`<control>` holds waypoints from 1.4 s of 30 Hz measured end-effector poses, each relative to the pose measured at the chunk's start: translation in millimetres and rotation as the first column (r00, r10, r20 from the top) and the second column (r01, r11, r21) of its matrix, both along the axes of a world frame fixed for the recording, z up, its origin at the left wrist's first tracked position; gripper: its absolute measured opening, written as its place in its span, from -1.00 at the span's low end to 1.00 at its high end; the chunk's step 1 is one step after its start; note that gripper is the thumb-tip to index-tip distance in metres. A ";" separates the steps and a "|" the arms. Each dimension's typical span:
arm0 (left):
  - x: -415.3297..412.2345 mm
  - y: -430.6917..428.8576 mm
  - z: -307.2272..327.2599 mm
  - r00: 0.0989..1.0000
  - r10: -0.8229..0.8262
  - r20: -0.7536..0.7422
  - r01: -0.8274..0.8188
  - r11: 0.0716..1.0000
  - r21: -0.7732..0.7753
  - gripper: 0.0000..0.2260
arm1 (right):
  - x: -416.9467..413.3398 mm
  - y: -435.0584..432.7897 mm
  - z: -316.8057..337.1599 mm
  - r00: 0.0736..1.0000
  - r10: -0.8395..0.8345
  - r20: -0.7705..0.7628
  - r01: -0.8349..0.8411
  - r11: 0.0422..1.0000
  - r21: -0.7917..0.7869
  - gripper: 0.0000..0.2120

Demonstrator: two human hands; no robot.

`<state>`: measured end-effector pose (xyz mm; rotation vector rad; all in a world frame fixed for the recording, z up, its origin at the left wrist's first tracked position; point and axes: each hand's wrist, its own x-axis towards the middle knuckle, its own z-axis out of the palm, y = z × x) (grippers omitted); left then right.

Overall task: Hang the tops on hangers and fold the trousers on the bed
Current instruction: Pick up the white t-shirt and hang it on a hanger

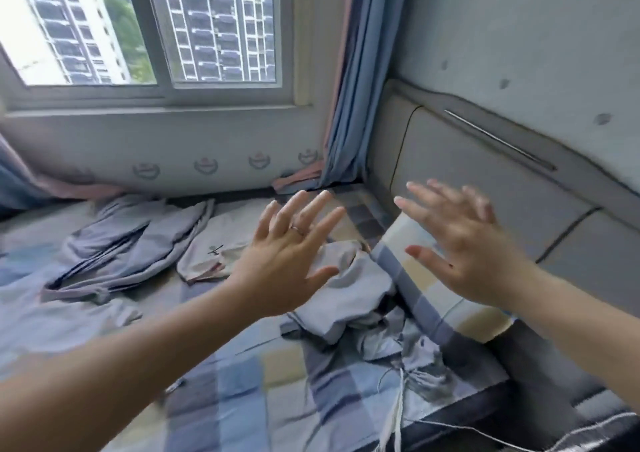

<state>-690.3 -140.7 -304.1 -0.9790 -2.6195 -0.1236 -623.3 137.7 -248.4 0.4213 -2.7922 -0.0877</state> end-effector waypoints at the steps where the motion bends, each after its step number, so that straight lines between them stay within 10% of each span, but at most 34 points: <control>1: -9.4 -2.3 -16.9 0.997 0.042 0.058 -0.042 0.999 0.003 -0.31 | -19.3 1.0 -16.8 0.998 0.021 0.056 -0.019 1.000 -0.025 -0.38; 10: -53.7 -44.7 -178.5 0.811 0.364 0.459 -0.340 0.930 -0.137 -0.33 | -137.9 -18.6 -193.4 0.878 0.102 0.467 -0.006 0.979 -0.203 -0.29; 22: -141.8 -143.8 -458.5 0.547 0.572 0.612 -0.492 0.810 -0.318 -0.36 | -260.6 -132.5 -499.0 0.761 0.098 0.641 0.133 0.944 -0.303 -0.42; 33: -386.9 -172.2 -751.7 0.723 0.488 0.489 -0.472 0.866 -0.167 -0.38 | -506.8 -229.0 -762.8 0.909 0.020 0.415 0.043 0.989 -0.142 -0.35; 42: -561.8 -172.0 -819.8 0.824 0.536 0.182 -0.557 0.825 0.093 -0.61 | -641.4 -260.6 -854.6 0.984 -0.126 0.127 0.135 0.988 -0.069 -0.27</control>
